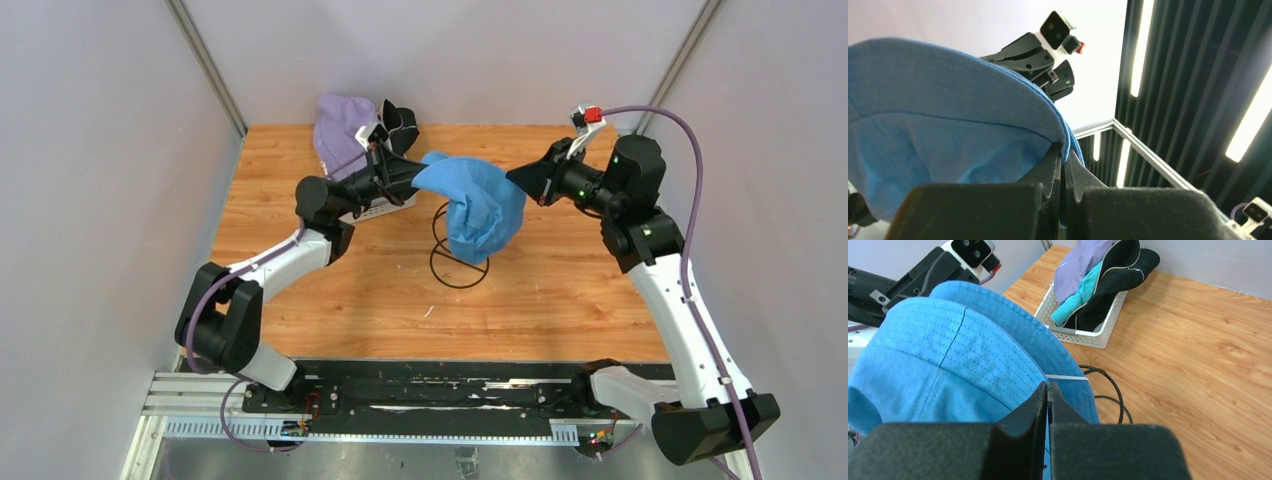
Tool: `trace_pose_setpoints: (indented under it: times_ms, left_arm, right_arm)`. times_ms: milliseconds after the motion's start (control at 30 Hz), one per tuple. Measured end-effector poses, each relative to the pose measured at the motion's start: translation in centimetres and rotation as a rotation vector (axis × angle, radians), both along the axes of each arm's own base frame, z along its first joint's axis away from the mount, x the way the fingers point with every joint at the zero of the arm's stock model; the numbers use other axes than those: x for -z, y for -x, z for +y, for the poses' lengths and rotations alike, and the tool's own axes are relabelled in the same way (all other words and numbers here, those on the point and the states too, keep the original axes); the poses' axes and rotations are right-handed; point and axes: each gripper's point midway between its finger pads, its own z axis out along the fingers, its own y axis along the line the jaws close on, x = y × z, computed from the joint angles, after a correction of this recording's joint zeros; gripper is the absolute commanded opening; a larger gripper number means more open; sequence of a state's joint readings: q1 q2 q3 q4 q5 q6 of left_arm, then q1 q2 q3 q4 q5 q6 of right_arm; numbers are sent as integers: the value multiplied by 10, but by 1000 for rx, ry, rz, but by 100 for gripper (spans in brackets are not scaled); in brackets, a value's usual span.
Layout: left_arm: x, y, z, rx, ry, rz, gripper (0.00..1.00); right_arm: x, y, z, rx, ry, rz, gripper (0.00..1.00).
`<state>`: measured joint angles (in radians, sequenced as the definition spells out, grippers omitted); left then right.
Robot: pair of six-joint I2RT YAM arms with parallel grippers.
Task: Stack the hats
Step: Adjust the hat.
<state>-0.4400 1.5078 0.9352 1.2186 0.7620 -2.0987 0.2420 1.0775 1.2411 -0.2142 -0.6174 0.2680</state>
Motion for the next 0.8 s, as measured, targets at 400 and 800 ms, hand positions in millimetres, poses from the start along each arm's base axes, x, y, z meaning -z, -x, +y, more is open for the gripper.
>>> trace_pose_setpoints:
  times_ms: [400, 800]
  left_arm:
    - [11, 45, 19, -64, -43, 174, 0]
    - [43, 44, 24, -120, -102, 240, 0]
  right_arm:
    - [-3, 15, 3, -36, -10, 9, 1]
    - [3, 23, 6, -58, -13, 16, 1]
